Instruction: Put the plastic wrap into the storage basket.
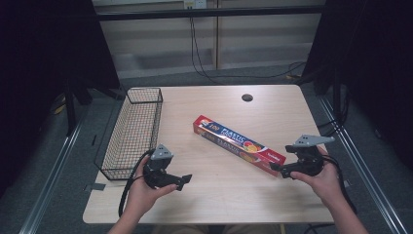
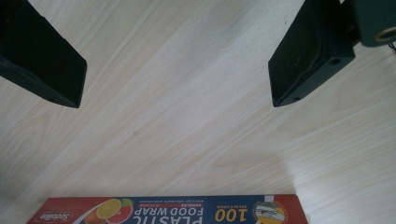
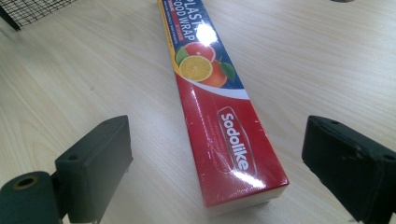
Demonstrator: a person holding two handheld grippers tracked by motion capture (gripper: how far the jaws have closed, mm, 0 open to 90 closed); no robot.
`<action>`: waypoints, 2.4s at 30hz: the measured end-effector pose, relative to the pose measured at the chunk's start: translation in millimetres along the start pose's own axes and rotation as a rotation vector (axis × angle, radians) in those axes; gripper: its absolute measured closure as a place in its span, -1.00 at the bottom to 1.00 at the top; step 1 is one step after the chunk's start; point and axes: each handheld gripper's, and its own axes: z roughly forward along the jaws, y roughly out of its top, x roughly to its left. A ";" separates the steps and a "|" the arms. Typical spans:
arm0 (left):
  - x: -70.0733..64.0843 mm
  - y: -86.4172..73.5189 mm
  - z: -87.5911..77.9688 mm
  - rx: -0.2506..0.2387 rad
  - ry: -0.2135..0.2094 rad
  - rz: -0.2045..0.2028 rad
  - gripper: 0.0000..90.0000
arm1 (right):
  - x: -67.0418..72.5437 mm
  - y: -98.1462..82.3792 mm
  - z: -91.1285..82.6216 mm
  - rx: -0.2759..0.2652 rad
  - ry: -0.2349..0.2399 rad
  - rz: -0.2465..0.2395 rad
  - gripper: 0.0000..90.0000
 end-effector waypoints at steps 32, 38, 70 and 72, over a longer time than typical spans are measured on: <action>-2.6 0.2 1.5 0.028 -0.014 0.026 -0.90 | -10.6 34.4 51.6 0.196 0.027 -0.063 -0.77; -4.3 0.8 2.3 0.029 -0.030 0.026 -0.90 | -5.7 42.5 62.3 0.235 0.046 -0.075 -0.76; -5.4 1.0 4.5 0.034 -0.029 0.036 -0.89 | -10.4 51.1 101.6 0.460 0.054 -0.047 -0.54; -5.7 0.6 5.0 0.032 -0.028 0.034 -0.89 | -9.7 51.5 102.9 0.466 0.060 -0.053 -0.51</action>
